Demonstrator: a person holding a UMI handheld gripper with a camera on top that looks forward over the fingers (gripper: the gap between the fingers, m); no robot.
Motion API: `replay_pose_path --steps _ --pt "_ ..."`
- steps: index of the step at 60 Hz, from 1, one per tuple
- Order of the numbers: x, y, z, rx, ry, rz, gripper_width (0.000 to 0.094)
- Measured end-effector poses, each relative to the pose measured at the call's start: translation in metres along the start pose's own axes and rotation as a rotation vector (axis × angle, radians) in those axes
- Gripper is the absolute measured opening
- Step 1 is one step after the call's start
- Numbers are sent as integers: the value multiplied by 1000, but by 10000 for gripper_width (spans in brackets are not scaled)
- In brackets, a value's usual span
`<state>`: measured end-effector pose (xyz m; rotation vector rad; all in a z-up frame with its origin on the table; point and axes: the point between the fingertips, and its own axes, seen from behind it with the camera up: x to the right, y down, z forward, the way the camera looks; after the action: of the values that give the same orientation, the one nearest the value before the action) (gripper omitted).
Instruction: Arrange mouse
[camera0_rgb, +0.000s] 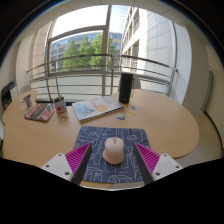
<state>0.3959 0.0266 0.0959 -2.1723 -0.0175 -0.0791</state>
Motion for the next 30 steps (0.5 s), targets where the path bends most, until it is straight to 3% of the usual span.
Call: replay_pose_path --steps 17,30 --pt "-22 5 -138 53 50 -38 853" --pt "-31 11 -189 67 39 -8 851"
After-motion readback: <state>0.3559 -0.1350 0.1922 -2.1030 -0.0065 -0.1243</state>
